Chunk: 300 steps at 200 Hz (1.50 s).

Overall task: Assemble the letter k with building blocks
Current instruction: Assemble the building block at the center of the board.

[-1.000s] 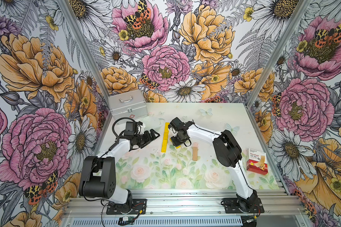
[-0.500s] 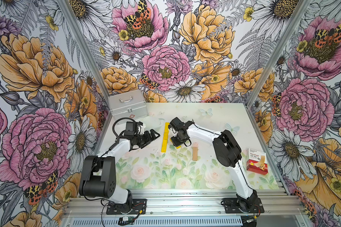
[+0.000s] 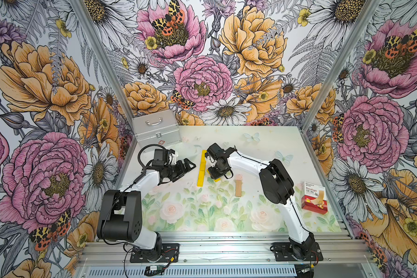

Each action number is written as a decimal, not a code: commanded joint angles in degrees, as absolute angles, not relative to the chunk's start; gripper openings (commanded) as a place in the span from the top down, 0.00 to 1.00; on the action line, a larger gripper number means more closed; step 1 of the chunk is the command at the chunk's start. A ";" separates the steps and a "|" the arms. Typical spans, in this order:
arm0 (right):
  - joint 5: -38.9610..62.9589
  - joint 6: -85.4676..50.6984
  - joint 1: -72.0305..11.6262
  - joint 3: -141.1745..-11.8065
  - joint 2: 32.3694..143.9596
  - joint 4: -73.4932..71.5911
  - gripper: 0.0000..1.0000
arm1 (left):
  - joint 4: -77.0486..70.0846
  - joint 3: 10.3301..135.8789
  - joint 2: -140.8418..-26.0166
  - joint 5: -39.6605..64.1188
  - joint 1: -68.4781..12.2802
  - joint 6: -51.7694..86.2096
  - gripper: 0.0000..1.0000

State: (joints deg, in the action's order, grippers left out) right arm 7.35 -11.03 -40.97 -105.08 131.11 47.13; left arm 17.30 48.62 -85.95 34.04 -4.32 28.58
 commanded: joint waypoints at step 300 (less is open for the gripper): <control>5.19 -11.09 -41.40 -103.87 124.79 47.82 0.29 | 16.00 48.63 -85.79 35.97 -4.29 28.04 0.01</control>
